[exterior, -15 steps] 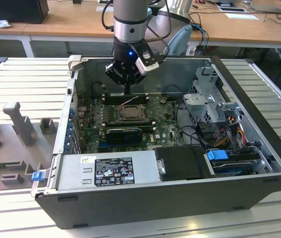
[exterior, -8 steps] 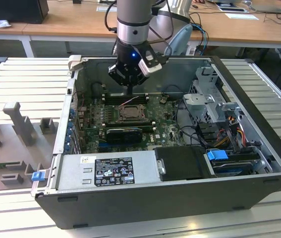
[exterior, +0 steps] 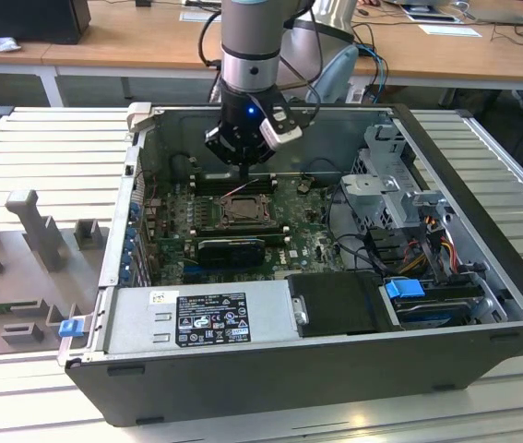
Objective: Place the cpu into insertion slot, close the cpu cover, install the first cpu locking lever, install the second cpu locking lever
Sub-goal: 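Install the first cpu locking lever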
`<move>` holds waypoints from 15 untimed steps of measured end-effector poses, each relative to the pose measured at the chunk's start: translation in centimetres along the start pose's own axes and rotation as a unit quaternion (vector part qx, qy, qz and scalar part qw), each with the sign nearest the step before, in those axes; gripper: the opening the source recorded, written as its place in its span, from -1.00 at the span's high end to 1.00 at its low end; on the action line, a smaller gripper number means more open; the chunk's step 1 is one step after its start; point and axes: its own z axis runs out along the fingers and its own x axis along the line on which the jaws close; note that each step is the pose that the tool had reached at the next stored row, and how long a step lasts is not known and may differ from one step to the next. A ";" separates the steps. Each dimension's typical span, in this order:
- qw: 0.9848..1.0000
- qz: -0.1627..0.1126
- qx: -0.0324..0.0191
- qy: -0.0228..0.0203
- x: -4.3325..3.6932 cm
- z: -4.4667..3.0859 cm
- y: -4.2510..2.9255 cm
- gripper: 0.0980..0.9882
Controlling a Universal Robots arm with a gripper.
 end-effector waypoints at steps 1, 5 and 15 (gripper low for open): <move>1.000 0.000 0.000 0.000 -0.02 0.26 0.18 0.98; 1.000 0.000 0.000 0.000 -0.72 1.15 0.41 0.98; 1.000 0.000 0.001 0.000 -1.64 2.64 0.27 0.98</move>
